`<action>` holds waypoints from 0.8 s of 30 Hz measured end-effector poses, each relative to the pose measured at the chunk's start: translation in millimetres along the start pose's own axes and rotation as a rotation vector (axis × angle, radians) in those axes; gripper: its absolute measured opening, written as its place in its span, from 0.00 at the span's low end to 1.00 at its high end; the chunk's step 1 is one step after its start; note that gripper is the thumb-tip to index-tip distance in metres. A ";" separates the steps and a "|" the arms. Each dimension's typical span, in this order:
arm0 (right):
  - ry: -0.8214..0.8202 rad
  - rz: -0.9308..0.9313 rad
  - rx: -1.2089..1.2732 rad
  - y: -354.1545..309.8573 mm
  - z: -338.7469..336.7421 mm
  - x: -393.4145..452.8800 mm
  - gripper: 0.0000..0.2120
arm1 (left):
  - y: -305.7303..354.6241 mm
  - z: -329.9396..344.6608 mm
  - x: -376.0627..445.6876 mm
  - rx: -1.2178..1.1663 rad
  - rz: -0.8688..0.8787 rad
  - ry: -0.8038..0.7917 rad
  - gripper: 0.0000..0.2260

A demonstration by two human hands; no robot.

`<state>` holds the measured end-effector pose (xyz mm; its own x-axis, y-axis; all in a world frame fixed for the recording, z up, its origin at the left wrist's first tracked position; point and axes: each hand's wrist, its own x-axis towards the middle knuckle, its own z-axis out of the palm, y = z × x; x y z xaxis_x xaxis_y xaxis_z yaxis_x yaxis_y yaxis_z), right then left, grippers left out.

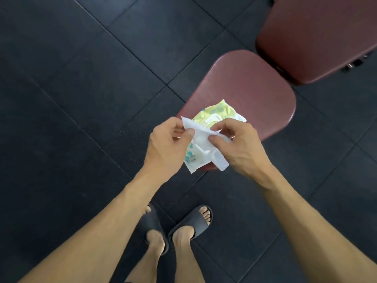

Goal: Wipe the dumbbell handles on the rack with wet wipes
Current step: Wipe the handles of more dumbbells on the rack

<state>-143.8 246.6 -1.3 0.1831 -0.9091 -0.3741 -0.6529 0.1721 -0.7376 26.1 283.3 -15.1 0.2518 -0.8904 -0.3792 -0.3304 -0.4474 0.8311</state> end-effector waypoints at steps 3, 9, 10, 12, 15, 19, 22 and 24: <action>-0.127 0.043 0.161 -35.5 11.9 -4.9 0.04 | 1.7 -36.5 -10.7 -0.174 -0.131 0.063 0.02; -0.341 0.423 0.386 -103.6 93.7 -0.9 0.19 | -22.6 -135.0 -42.9 -0.344 -0.218 0.086 0.04; -0.387 0.456 0.368 -112.8 111.0 -2.3 0.18 | -30.2 -152.0 -50.8 -0.357 -0.218 0.089 0.04; -0.475 0.440 0.369 -127.1 142.2 -9.6 0.12 | -45.3 -182.4 -68.8 -0.350 -0.221 0.129 0.04; -0.432 0.299 0.375 -148.6 178.3 -24.2 0.04 | -68.4 -216.9 -104.5 -0.275 -0.295 0.339 0.04; -0.404 0.180 0.456 -187.1 214.8 -56.4 0.08 | -93.4 -243.4 -160.9 -0.403 -0.434 0.609 0.03; -0.510 0.022 0.345 -204.9 237.0 -89.7 0.06 | -105.7 -250.4 -205.3 -0.594 -0.458 0.741 0.04; -0.624 -0.072 0.276 -216.0 246.0 -113.4 0.09 | -112.6 -253.4 -235.0 -0.708 -0.483 0.853 0.04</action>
<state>157.3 405.9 62.2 0.6621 -0.5479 -0.5113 -0.4274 0.2844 -0.8582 234.6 564.3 83.6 0.8191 -0.1835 -0.5435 0.4673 -0.3359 0.8178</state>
